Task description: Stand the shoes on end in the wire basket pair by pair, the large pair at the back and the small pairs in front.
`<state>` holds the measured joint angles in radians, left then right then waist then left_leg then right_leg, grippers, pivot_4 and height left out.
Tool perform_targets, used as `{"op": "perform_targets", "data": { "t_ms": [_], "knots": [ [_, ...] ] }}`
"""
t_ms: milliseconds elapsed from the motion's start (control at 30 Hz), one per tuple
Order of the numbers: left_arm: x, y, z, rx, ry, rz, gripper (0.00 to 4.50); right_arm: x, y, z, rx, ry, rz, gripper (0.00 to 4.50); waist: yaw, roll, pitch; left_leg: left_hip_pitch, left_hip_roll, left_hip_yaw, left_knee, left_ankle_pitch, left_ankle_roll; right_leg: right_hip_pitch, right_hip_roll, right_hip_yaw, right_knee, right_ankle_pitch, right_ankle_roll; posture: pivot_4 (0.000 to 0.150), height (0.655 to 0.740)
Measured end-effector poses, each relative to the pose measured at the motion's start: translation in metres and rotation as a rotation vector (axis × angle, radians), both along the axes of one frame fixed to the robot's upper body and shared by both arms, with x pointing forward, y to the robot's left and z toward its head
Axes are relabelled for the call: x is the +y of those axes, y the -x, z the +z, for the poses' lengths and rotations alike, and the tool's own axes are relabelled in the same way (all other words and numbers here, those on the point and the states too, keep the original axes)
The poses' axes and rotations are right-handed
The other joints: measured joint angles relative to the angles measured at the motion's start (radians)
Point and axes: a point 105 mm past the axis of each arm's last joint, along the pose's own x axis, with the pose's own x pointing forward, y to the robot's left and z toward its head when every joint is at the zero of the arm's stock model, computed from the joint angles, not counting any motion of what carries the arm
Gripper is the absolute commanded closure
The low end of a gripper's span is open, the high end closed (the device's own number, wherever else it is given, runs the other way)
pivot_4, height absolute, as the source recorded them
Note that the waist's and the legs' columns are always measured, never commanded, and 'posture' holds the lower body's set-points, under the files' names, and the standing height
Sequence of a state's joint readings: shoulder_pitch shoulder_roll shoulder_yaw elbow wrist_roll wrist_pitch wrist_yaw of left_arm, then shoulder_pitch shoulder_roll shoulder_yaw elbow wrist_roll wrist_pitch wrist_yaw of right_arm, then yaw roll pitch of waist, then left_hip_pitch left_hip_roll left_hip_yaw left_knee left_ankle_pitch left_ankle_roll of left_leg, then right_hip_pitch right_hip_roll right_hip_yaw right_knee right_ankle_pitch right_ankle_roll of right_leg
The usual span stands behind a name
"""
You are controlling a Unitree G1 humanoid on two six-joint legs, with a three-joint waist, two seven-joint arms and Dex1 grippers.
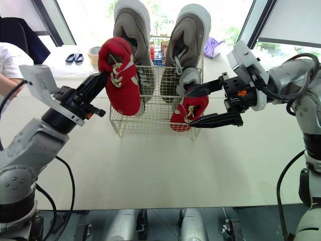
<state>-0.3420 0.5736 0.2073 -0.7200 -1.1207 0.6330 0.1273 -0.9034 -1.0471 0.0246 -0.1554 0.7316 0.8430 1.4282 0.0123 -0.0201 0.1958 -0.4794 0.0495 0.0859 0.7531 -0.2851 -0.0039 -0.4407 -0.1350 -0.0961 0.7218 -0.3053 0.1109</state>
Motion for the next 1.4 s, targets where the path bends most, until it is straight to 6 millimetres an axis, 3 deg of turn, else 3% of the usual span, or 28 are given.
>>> {"op": "perform_targets", "data": {
  "t_ms": [367,800,1067,1333,1400],
  "knots": [
    [0.010,-0.010,-0.029,-0.034,-0.054,0.118,4.46,0.001,0.002,-0.001,0.001,-0.028,-0.030,0.00,0.002,0.000,-0.001,0.000,0.000,0.000,0.000,0.000,0.000,0.001,0.000,0.000,0.000,0.000,0.000,0.150,0.6675],
    [0.003,-0.013,-0.016,-0.112,-0.112,0.131,4.46,0.003,0.002,-0.001,0.001,-0.035,-0.041,0.00,0.001,0.001,-0.001,0.000,0.000,-0.002,0.000,0.000,0.001,0.001,0.000,0.000,0.000,0.000,0.000,0.150,0.6675],
    [0.005,-0.009,-0.057,-0.119,-0.293,0.190,4.46,0.005,0.002,-0.001,0.005,-0.052,-0.042,0.00,0.001,0.001,-0.001,0.000,0.000,-0.001,0.000,-0.002,0.004,0.000,0.000,0.000,0.000,0.000,-0.001,0.150,0.6675],
    [0.003,-0.011,-0.070,-0.110,-0.303,0.187,4.46,0.005,0.001,-0.003,0.015,-0.074,-0.049,0.00,0.000,0.002,-0.001,0.000,0.002,-0.001,0.000,-0.003,0.006,-0.001,0.000,0.000,0.000,0.000,-0.001,0.150,0.6675],
    [0.005,-0.009,-0.075,-0.074,-0.294,0.168,3.82,0.004,0.001,-0.001,0.010,-0.085,-0.050,0.00,0.000,0.002,-0.001,0.000,0.002,-0.001,0.000,-0.004,0.006,0.000,0.000,0.000,0.000,0.000,-0.001,0.150,0.6675]
  ]
}}
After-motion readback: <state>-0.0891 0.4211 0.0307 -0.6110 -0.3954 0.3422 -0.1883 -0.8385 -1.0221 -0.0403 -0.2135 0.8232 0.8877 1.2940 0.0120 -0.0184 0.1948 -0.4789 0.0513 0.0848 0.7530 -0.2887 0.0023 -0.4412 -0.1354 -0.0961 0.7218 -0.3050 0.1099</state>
